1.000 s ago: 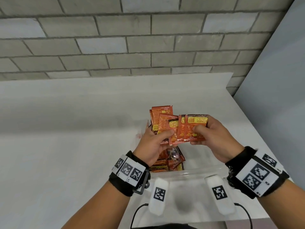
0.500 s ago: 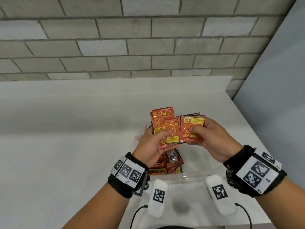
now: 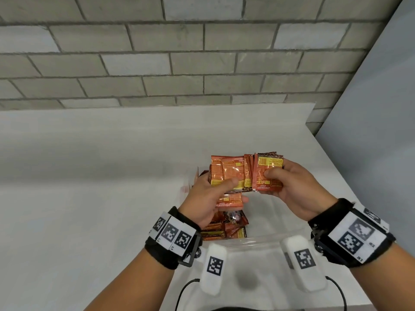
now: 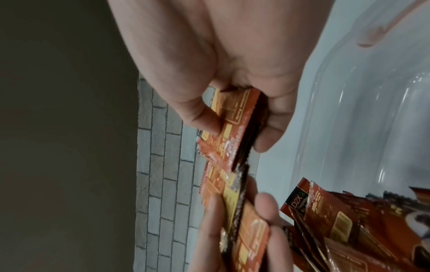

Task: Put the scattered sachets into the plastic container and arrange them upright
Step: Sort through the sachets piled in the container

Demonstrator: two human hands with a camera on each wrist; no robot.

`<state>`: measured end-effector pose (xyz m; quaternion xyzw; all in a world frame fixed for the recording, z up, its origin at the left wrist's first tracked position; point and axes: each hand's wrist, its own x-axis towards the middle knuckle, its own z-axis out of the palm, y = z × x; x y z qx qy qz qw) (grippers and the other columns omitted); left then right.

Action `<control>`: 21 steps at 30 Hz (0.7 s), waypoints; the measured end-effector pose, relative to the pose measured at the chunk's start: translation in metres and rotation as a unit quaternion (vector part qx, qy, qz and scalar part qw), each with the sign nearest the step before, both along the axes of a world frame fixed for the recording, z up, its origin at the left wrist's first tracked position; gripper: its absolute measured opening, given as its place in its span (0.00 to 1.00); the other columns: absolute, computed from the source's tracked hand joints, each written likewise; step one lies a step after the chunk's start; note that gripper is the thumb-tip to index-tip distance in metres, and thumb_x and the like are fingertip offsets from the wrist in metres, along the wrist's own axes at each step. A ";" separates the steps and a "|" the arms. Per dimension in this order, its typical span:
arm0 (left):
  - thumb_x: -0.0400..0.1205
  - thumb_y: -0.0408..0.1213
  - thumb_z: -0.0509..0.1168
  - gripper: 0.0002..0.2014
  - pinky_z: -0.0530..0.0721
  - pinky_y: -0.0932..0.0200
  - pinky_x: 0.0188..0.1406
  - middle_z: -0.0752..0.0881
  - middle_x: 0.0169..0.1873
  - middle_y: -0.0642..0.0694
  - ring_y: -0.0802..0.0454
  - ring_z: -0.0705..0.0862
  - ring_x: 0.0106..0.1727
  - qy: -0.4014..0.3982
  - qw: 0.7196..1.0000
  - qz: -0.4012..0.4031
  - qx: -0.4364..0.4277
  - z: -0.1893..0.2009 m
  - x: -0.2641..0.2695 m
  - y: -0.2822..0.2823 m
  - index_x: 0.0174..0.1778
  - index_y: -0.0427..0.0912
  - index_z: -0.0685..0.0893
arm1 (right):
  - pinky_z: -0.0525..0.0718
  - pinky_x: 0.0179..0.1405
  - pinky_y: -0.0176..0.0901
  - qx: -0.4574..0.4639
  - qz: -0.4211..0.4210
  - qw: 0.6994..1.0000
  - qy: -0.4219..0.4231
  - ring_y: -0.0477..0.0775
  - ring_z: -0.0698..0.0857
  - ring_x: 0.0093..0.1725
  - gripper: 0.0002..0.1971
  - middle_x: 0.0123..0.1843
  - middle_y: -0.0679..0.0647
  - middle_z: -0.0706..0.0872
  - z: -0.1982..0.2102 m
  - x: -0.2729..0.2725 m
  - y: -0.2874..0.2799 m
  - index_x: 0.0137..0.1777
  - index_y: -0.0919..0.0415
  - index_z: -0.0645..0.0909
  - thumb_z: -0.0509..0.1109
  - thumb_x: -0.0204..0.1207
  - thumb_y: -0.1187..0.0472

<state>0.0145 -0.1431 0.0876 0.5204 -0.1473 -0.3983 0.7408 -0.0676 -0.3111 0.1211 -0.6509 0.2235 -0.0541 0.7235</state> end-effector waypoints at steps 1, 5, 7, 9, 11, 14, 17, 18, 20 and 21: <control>0.75 0.36 0.70 0.13 0.91 0.53 0.35 0.91 0.51 0.42 0.43 0.91 0.42 -0.014 1.000 -0.003 0.008 -0.002 -0.001 -0.001 0.56 0.47 0.82 | 0.85 0.47 0.48 -0.004 0.007 1.000 0.004 0.52 0.87 0.45 0.13 0.47 0.54 0.89 0.000 0.000 0.000 0.55 0.57 0.81 0.60 0.81 0.72; 0.81 0.33 0.67 0.09 0.91 0.54 0.37 0.91 0.50 0.44 0.45 0.91 0.41 -0.038 0.999 -0.015 0.027 -0.003 -0.002 -0.006 0.55 0.47 0.83 | 0.85 0.50 0.51 -0.049 0.025 0.998 0.020 0.54 0.87 0.48 0.12 0.52 0.57 0.89 0.000 0.000 0.002 0.59 0.59 0.80 0.62 0.80 0.72; 0.85 0.35 0.60 0.09 0.90 0.51 0.41 0.91 0.50 0.41 0.42 0.91 0.43 0.012 1.000 -0.019 -0.002 -0.001 0.000 -0.006 0.58 0.45 0.82 | 0.85 0.52 0.53 -0.062 0.013 0.998 0.019 0.55 0.88 0.48 0.12 0.51 0.57 0.90 0.001 0.000 0.000 0.57 0.58 0.81 0.62 0.80 0.71; 0.86 0.33 0.52 0.12 0.90 0.48 0.43 0.90 0.50 0.36 0.38 0.90 0.45 0.077 0.996 -0.014 -0.042 0.001 0.002 -0.004 0.59 0.42 0.81 | 0.86 0.50 0.52 -0.056 0.009 0.998 0.019 0.53 0.88 0.46 0.12 0.49 0.56 0.90 0.002 0.000 -0.003 0.55 0.57 0.82 0.61 0.81 0.71; 0.87 0.31 0.52 0.12 0.90 0.51 0.40 0.89 0.52 0.35 0.37 0.90 0.46 0.072 0.996 -0.018 -0.043 0.001 0.004 -0.004 0.60 0.41 0.80 | 0.87 0.48 0.48 -0.033 0.016 0.999 0.015 0.51 0.89 0.44 0.12 0.48 0.55 0.90 0.002 0.000 -0.004 0.55 0.57 0.82 0.60 0.81 0.71; 0.82 0.33 0.63 0.11 0.89 0.53 0.43 0.90 0.53 0.39 0.42 0.90 0.48 -0.017 0.999 -0.028 -0.002 -0.002 0.001 -0.008 0.59 0.43 0.82 | 0.87 0.50 0.49 -0.002 0.021 1.000 0.008 0.52 0.89 0.46 0.12 0.48 0.55 0.90 0.001 0.001 -0.003 0.56 0.58 0.81 0.60 0.80 0.73; 0.78 0.33 0.67 0.12 0.89 0.49 0.47 0.90 0.53 0.39 0.41 0.90 0.48 -0.050 0.998 -0.031 0.016 -0.004 0.000 -0.010 0.58 0.44 0.83 | 0.88 0.52 0.48 0.008 0.022 1.000 0.003 0.53 0.89 0.47 0.13 0.49 0.57 0.90 -0.001 0.003 -0.003 0.57 0.61 0.81 0.62 0.79 0.74; 0.80 0.31 0.66 0.11 0.90 0.50 0.45 0.90 0.53 0.39 0.41 0.91 0.47 -0.044 0.998 -0.032 0.013 -0.003 0.001 -0.009 0.58 0.43 0.83 | 0.88 0.50 0.47 0.010 0.021 1.000 0.000 0.53 0.89 0.46 0.13 0.49 0.57 0.90 -0.001 0.004 -0.004 0.58 0.62 0.81 0.62 0.79 0.74; 0.84 0.27 0.60 0.11 0.89 0.54 0.41 0.90 0.53 0.37 0.41 0.90 0.47 -0.007 0.999 -0.036 0.000 -0.002 0.003 -0.008 0.58 0.41 0.82 | 0.88 0.48 0.46 0.014 0.013 1.000 -0.003 0.52 0.89 0.44 0.13 0.46 0.56 0.90 -0.001 0.004 -0.007 0.56 0.61 0.82 0.61 0.79 0.74; 0.84 0.25 0.57 0.11 0.90 0.53 0.41 0.89 0.53 0.36 0.40 0.90 0.49 0.021 0.999 -0.036 -0.014 -0.002 0.004 -0.007 0.58 0.38 0.81 | 0.89 0.48 0.46 0.017 0.007 1.000 -0.002 0.52 0.89 0.43 0.13 0.45 0.55 0.90 0.000 0.004 -0.009 0.54 0.60 0.82 0.61 0.79 0.74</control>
